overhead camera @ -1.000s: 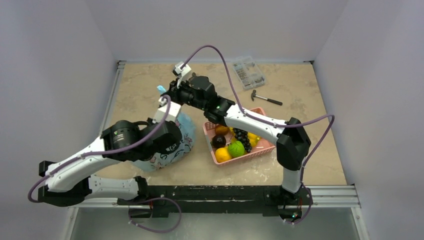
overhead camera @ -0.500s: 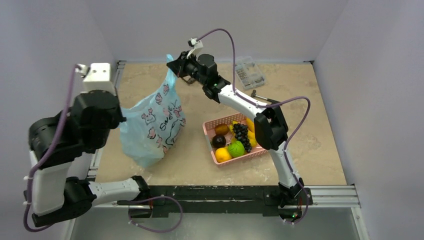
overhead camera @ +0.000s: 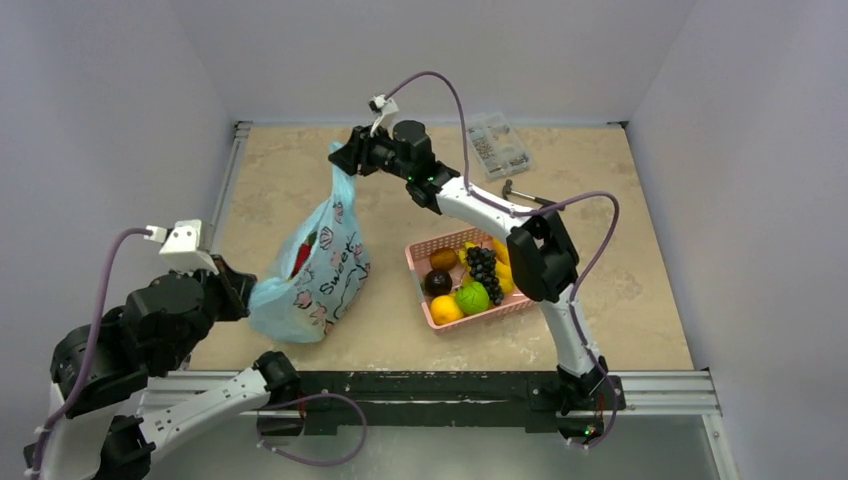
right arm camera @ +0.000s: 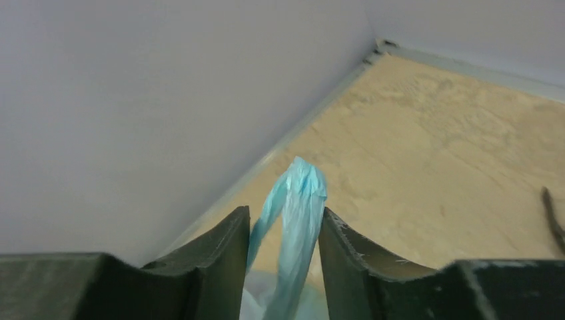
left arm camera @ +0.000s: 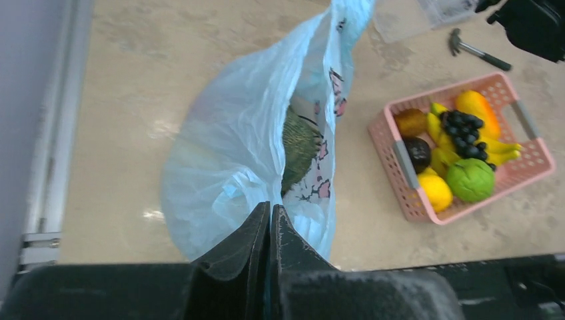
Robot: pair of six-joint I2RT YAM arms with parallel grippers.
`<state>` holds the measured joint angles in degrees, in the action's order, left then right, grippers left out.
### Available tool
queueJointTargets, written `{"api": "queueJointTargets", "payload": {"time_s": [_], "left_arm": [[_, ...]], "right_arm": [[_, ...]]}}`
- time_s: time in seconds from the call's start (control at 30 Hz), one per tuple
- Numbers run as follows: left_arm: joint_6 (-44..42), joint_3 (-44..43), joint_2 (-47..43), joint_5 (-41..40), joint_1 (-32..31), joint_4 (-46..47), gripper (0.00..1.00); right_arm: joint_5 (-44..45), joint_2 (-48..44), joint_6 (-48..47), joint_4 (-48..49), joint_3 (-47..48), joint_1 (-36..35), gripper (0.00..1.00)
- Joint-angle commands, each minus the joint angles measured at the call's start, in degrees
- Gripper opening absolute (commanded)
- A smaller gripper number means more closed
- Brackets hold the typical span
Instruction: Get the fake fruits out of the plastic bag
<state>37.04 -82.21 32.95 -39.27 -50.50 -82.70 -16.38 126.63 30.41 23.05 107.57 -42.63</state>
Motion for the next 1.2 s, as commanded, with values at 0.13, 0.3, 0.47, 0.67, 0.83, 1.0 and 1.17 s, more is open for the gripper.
{"api": "queueJointTargets", "payload": {"time_s": [0.13, 0.3, 0.47, 0.67, 0.83, 1.0, 1.17], "left_arm": [[7.4, 7.1, -1.5, 15.0, 0.2, 13.3, 0.0], [6.3, 8.8, 0.4, 14.8, 0.2, 14.1, 0.0], [6.1, 10.7, -0.7, 18.0, 0.2, 15.0, 0.0], [7.3, 19.4, -7.7, 21.1, 0.2, 19.8, 0.0], [7.0, 18.6, -7.1, 21.7, 0.2, 17.2, 0.0], [6.2, 18.5, -5.8, 23.8, 0.2, 18.2, 0.0], [4.5, 17.0, -3.9, 26.3, 0.2, 17.8, 0.0]], "right_arm": [[24.2, -14.7, -5.9, -34.0, 0.0, -1.1, 0.99], [31.0, -20.0, -0.4, -44.4, -1.3, -1.9, 0.99], [30.3, -30.1, -0.4, -39.3, -11.7, -3.4, 0.99], [26.3, -37.2, 6.1, -30.4, -24.4, -12.1, 0.99], [22.8, -35.3, 16.9, -16.7, -34.1, -17.5, 0.99], [32.3, -31.4, 19.5, -15.8, -35.4, -22.6, 0.84], [33.9, -33.7, 23.3, -8.7, -44.3, -24.0, 0.26]]}}
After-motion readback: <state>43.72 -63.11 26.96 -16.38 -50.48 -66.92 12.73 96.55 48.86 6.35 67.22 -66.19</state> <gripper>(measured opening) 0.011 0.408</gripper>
